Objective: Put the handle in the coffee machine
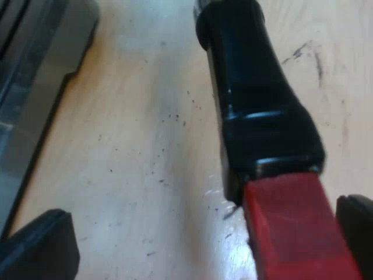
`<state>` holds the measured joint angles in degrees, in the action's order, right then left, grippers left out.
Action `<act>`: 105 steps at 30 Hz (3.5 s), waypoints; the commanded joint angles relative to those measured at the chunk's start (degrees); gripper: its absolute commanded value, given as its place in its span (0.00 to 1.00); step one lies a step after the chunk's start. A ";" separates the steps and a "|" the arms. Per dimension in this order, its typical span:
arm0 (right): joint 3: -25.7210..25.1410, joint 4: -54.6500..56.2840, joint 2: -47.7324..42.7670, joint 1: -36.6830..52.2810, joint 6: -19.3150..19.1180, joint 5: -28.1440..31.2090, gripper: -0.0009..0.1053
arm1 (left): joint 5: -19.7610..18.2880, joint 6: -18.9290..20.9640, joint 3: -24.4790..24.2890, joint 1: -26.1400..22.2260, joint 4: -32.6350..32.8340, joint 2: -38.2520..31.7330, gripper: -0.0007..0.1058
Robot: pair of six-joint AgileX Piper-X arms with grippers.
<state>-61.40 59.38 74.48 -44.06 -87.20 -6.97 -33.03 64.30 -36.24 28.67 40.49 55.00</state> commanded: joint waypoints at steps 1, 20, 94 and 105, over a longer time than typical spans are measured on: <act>-0.46 -2.33 -1.11 0.25 0.59 -2.20 0.01 | -1.30 -0.77 -0.08 0.30 -0.17 1.30 0.84; -0.46 -2.90 -1.11 0.25 2.58 -2.25 0.01 | -1.53 -3.34 -0.01 0.30 -2.05 1.94 0.76; -0.46 -2.96 -1.11 -0.19 -0.45 -0.25 0.59 | -6.35 -4.68 -0.93 0.30 -0.04 0.95 0.01; -3.35 -2.05 -1.61 -0.19 -3.01 5.50 0.83 | -6.65 -6.60 -0.93 0.30 1.74 0.76 0.01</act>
<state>-63.53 57.70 74.08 -44.10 -88.49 -2.78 -36.79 58.63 -36.68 28.73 43.20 56.54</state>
